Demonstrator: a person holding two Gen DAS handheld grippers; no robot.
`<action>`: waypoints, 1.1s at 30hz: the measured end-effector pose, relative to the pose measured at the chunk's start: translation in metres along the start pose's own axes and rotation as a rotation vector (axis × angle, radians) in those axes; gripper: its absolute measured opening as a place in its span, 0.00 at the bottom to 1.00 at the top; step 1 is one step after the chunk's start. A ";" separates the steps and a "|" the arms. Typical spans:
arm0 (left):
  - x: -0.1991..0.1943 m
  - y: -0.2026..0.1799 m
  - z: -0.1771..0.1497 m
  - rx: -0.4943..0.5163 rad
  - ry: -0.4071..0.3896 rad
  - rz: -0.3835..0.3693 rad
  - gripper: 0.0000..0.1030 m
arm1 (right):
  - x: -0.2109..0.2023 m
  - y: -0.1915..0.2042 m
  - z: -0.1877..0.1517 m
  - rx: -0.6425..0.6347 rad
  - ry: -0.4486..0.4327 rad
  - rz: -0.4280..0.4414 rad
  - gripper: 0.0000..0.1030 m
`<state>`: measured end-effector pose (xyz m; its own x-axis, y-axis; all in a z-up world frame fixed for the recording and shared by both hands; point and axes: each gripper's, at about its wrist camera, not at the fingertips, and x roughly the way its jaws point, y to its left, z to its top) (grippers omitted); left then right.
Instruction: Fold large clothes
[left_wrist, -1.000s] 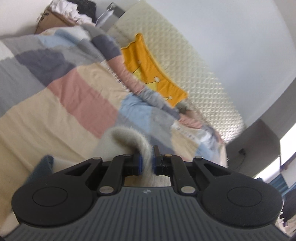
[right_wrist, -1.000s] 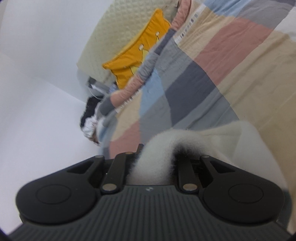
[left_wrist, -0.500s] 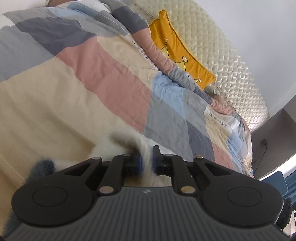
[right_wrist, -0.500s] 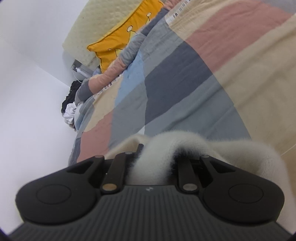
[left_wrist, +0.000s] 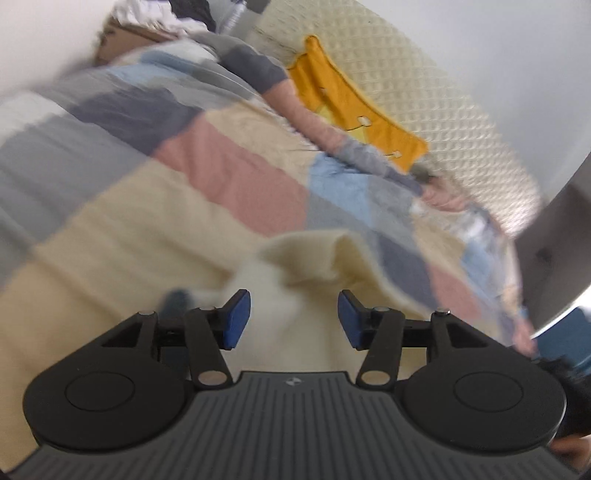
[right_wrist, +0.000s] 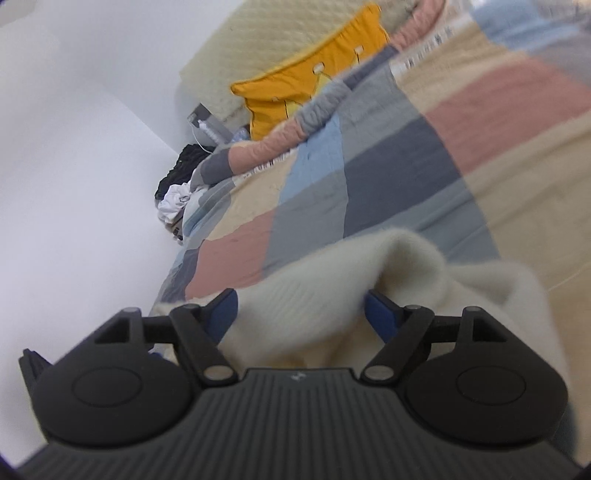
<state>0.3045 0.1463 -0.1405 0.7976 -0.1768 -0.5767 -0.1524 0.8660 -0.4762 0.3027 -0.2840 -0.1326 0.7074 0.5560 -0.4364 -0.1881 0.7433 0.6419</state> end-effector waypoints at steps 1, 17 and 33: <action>-0.002 -0.001 -0.003 0.021 0.011 0.029 0.57 | -0.007 0.002 -0.002 -0.014 -0.011 -0.021 0.76; 0.031 -0.028 -0.026 0.246 0.037 0.200 0.56 | 0.010 0.014 -0.024 -0.397 0.075 -0.384 0.67; 0.066 -0.023 -0.005 0.232 0.052 0.169 0.18 | 0.038 0.007 -0.016 -0.458 0.031 -0.498 0.18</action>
<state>0.3580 0.1119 -0.1709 0.7401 -0.0393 -0.6714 -0.1384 0.9680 -0.2092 0.3169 -0.2514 -0.1547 0.7659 0.1114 -0.6332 -0.1189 0.9924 0.0307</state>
